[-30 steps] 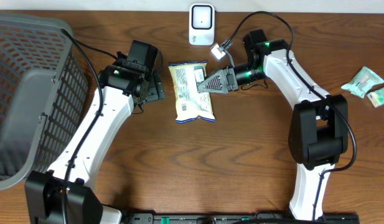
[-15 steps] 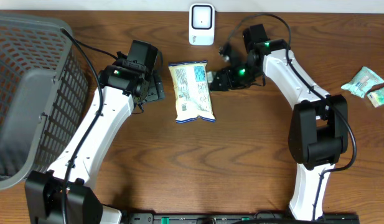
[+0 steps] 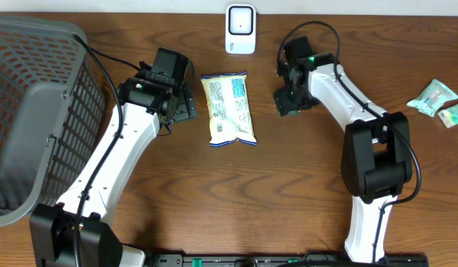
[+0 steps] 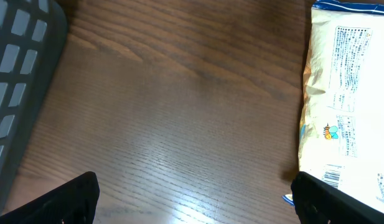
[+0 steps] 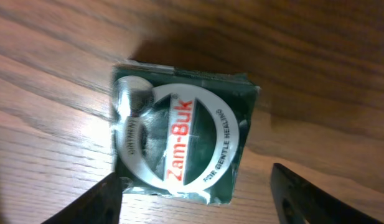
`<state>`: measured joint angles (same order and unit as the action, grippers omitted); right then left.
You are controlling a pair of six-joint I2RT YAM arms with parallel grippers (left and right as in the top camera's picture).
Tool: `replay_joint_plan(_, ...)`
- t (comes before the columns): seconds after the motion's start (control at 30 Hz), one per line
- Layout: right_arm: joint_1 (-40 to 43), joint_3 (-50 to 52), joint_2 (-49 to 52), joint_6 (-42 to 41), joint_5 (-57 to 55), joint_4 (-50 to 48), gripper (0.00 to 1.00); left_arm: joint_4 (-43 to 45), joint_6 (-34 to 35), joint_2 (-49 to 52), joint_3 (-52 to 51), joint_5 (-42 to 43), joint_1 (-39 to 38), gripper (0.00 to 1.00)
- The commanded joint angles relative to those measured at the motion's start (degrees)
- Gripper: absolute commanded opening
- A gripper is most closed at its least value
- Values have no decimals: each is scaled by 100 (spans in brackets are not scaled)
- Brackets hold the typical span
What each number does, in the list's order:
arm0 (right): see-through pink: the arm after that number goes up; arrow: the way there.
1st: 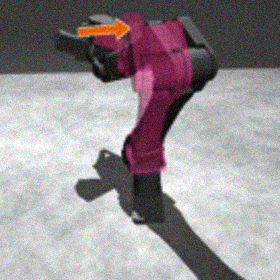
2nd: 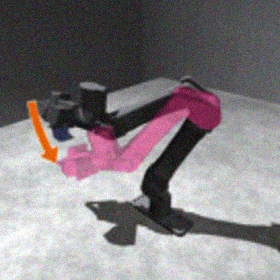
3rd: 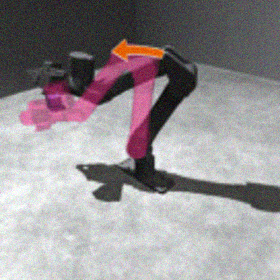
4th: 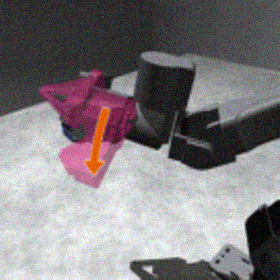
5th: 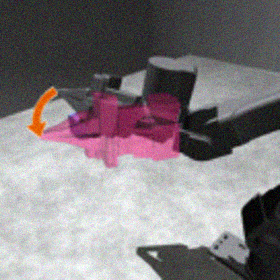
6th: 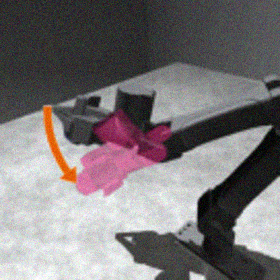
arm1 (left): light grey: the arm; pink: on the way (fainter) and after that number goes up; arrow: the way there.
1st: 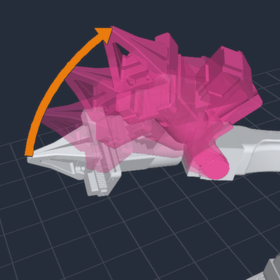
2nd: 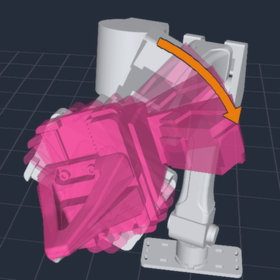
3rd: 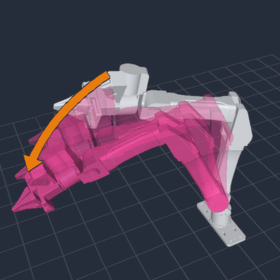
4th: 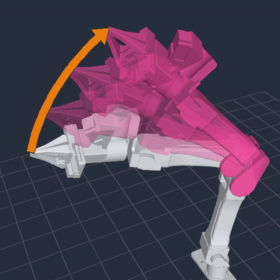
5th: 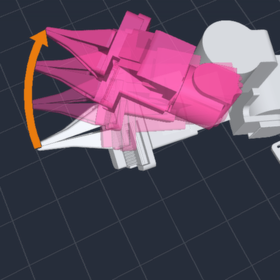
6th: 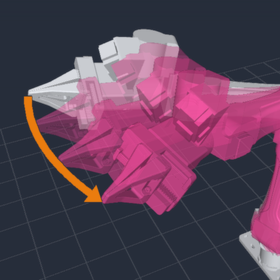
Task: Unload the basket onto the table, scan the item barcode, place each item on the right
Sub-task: 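Lower the Zam-Buk box back onto the table with the right gripper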
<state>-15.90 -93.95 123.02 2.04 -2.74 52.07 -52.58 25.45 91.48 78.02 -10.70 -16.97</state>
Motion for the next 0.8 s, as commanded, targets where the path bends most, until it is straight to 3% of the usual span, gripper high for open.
replay_joint_plan(0.0,7,114,26,-221,-417,-24,73,-31,-33,-52,26,-94,9,98)
replay_joint_plan(0.27,52,111,24,-1803,645,-57,83,-31,-33,-52,26,-94,9,97)
replay_joint_plan(0.5,227,111,24,-1941,2785,-219,83,-31,-33,-52,26,-94,9,98)
replay_joint_plan(0.77,236,111,24,-1939,2374,-127,77,-31,-33,-52,26,-94,9,98)
